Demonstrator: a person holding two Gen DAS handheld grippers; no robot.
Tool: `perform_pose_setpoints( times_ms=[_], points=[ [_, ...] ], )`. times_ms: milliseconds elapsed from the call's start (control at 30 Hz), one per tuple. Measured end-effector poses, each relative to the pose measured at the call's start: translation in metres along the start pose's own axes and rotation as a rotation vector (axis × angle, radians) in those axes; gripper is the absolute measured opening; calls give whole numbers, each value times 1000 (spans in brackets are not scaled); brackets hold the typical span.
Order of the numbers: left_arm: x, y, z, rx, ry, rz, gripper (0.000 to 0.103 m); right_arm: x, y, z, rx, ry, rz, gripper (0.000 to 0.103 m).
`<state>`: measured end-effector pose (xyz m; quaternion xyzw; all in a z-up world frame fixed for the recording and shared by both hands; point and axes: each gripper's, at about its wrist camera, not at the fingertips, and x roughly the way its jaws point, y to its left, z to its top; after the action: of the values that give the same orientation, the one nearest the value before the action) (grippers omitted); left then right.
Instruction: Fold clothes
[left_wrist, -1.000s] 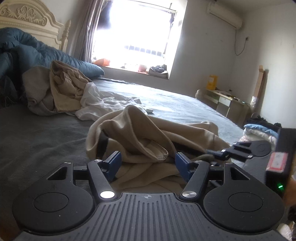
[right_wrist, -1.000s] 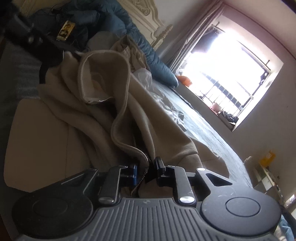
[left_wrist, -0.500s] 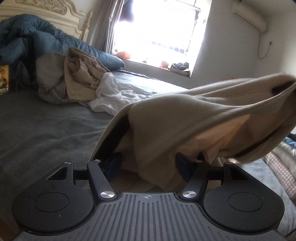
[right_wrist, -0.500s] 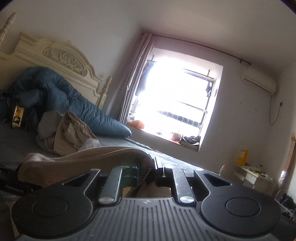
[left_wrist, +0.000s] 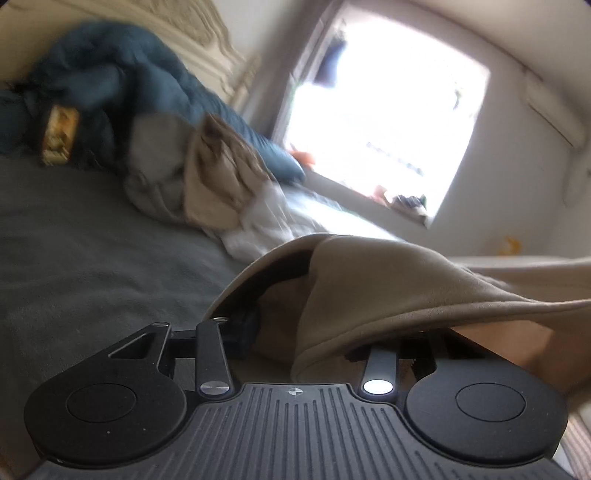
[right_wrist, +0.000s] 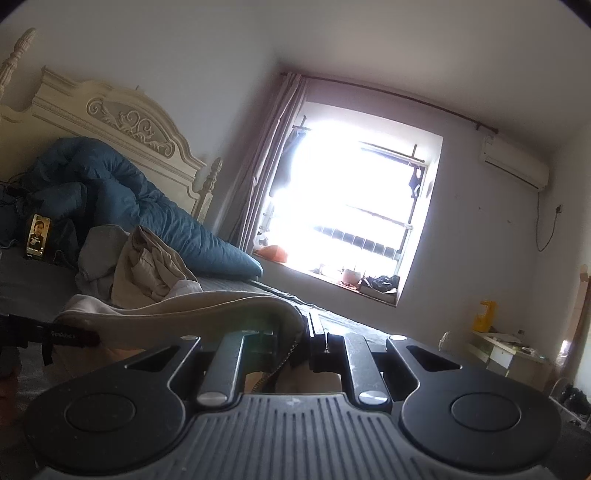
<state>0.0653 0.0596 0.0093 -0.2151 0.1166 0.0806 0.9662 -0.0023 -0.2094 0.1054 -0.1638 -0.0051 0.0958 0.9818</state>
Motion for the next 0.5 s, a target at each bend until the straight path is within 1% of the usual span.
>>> perform_pose_setpoints(
  times_ms=[100,200,300,400,433,500],
  points=[
    [0,-4,8,-39,-96,52,31,0,0,1,-5,-34,-28,16],
    [-7,-11,27,-78,-202,65,27,-4,-3,7,10,-92,-67,15],
    [-22,-24,52,-76,-319,50,27,-11,-9,21,26,-181,-120,15],
    [-43,-36,84,-68,-423,8,27,-19,-19,40,54,-271,-163,14],
    [-50,-39,95,-66,-457,-7,27,-23,-22,46,62,-304,-177,11],
    [-64,-47,117,-45,-512,-29,27,-35,-28,63,46,-390,-230,11]
  ],
)
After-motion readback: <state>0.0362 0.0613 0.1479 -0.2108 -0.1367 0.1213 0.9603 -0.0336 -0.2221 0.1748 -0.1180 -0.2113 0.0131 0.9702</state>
